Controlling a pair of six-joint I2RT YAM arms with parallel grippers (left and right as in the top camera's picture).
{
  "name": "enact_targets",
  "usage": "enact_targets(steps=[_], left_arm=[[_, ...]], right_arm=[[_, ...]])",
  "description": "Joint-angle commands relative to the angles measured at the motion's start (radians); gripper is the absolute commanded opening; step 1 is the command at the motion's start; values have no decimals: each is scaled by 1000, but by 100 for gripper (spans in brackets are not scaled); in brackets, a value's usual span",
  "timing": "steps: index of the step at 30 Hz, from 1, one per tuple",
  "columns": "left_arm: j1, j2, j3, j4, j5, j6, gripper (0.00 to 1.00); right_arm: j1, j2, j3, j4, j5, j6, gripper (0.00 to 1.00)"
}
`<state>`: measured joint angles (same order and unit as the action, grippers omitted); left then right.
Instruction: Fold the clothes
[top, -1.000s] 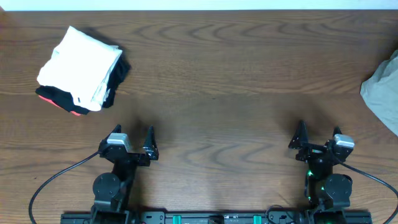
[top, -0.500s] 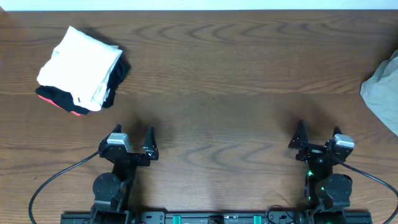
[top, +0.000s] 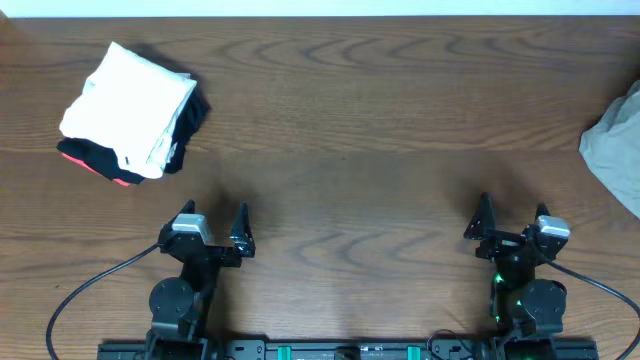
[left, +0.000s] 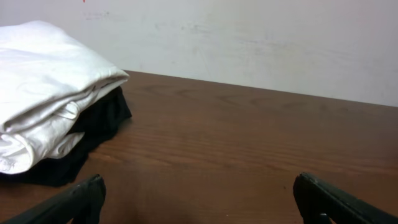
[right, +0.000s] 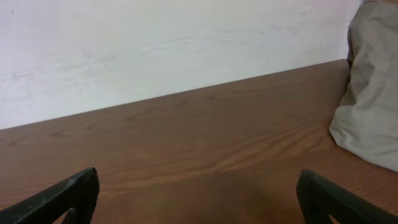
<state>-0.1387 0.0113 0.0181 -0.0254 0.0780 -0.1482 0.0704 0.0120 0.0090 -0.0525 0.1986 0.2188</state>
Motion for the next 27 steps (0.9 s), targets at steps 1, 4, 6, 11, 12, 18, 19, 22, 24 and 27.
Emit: enact_targets(steps=[1, 4, 6, 11, 12, 18, 19, 22, 24, 27], left_arm=[[-3, -5, -14, -38, 14, 21, 98], [-3, -5, -14, -38, 14, 21, 98], [-3, -5, -14, -38, 14, 21, 98], [-3, -5, -14, -38, 14, 21, 98], [-3, -5, -14, -38, 14, 21, 98], [-3, -5, -14, -38, 14, 21, 98], [-3, -5, -14, -38, 14, 21, 98], [-3, -5, -14, -38, 14, 21, 98], [-3, -5, -14, -38, 14, 21, 98], [-3, -5, -14, -38, 14, 21, 98]], right_arm=[[-13, -5, -3, -3, 0, -14, 99], [-13, -5, -3, -3, 0, -14, 99], [-13, -5, -3, -3, 0, -14, 99], [-13, -5, -3, -3, 0, -14, 99], [-13, -6, -3, -3, 0, -14, 99], [-13, -5, -3, -3, 0, -14, 99], [-13, -5, -3, -3, 0, -14, 99], [-13, -5, -3, -3, 0, -14, 99], [-13, -5, -3, -3, 0, -14, 99], [-13, -5, -3, 4, 35, -14, 99]])
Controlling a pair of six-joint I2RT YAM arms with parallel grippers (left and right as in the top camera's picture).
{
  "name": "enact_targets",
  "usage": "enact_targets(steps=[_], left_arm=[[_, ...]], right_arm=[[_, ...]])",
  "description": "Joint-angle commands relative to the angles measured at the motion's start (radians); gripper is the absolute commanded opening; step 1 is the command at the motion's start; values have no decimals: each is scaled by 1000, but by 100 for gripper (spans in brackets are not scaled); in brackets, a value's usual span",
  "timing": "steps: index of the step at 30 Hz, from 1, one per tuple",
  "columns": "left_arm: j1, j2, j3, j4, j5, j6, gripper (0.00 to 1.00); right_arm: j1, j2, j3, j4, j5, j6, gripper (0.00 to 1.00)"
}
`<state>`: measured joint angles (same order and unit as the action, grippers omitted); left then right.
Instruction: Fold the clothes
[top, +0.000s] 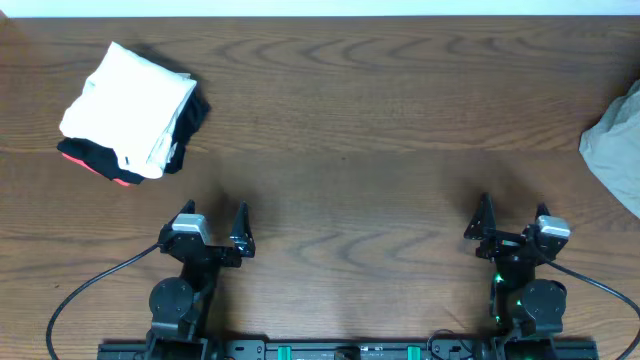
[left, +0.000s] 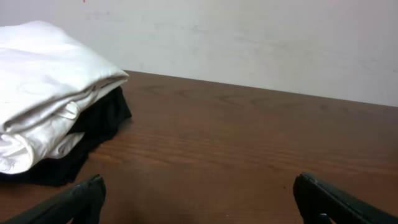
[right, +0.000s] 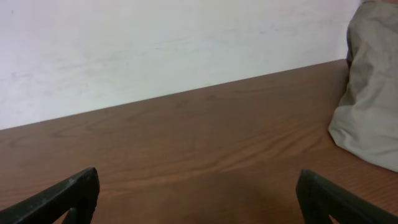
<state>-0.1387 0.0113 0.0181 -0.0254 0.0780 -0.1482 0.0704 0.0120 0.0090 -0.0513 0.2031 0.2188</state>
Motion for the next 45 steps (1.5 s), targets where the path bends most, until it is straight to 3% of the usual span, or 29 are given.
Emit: enact_targets(steps=[1, 8, 15, 19, 32, 37, 45], left_arm=[[-3, -5, -14, -38, 14, 21, 98], [-3, -5, -14, -38, 14, 21, 98], [-3, -5, -14, -38, 14, 21, 98], [-3, -5, -14, -38, 14, 21, 98], [-3, -5, -14, -38, 14, 21, 98], [-3, -5, -14, -38, 14, 21, 98], [-3, -5, -14, -38, 14, 21, 98]], right_arm=[[-13, -6, -3, 3, 28, -14, 99], [-13, -5, 73, -34, -46, -29, 99], [-13, 100, 468, -296, -56, 17, 99], [-13, 286, 780, -483, -18, 15, 99], [-64, 1138, 1669, -1072, 3, -151, 99], [-229, 1369, 1853, -1207, -88, -148, 99], [-408, 1527, 1873, -1192, -110, -146, 99]])
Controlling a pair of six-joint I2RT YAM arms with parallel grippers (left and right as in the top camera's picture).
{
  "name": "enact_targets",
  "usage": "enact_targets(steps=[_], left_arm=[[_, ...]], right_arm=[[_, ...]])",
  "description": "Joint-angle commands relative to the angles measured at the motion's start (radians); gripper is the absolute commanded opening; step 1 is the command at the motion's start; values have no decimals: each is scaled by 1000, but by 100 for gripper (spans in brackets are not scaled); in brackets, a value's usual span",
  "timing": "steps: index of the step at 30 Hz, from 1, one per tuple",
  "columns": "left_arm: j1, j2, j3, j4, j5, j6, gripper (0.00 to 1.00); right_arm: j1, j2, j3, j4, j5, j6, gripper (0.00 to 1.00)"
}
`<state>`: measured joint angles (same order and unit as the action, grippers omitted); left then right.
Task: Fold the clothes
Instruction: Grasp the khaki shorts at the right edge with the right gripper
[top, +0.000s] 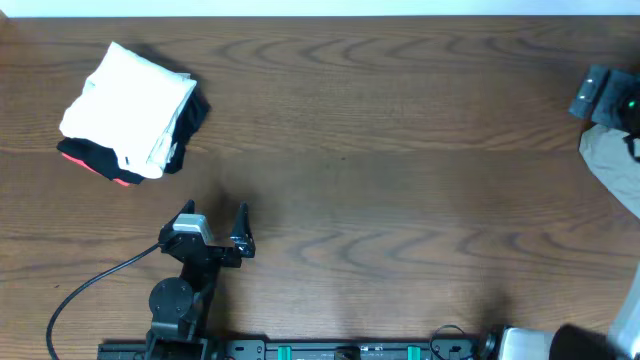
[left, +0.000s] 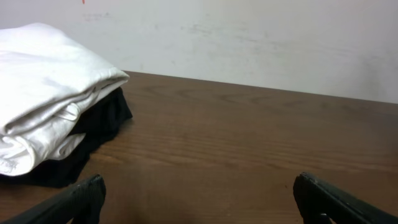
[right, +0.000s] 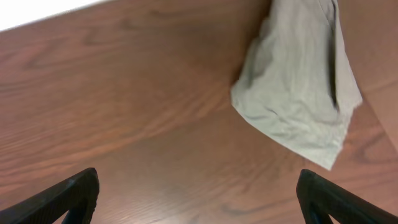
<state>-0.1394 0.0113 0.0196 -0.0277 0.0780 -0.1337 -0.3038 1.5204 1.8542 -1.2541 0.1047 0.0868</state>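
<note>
A crumpled beige garment lies at the table's right edge, partly cut off by the frame. In the right wrist view the beige garment lies on the wood below and ahead of my right gripper, which hangs open above the table with nothing between its fingers. The right arm's wrist shows at the far right, just behind the garment. A folded stack, white on top of black with a red edge, sits at the far left. My left gripper rests open near the front edge, the stack ahead on its left.
The brown wooden table ends at a white wall at the back. A black cable runs from the left arm's base to the front left. A blurred piece of the right arm crosses the bottom right corner.
My right arm has left its place at the front right and now hangs high over the beige garment at the right edge, looking down on it. The left arm and both piles are unchanged.
At both earlier moments the two arms sat at the front edge with grippers open, the stack at far left and the beige garment at far right. Now only the right arm has moved, to above the beige garment.
</note>
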Motion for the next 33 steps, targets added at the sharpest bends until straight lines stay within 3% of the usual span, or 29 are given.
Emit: enact_targets(steps=[1, 8, 15, 33], left_arm=[[-2, -5, -16, -35, 14, 6, 98], [-2, -5, -16, -35, 14, 6, 98], [-2, -5, -16, -35, 14, 6, 98], [-2, -5, -16, -35, 14, 6, 98]], right_arm=[[-47, 31, 28, 19, -2, -13, 99], [-177, 158, 28, 60, -4, 54, 97], [-257, 313, 28, 161, -33, 53, 86], [-314, 695, 28, 516, -79, 39, 85]])
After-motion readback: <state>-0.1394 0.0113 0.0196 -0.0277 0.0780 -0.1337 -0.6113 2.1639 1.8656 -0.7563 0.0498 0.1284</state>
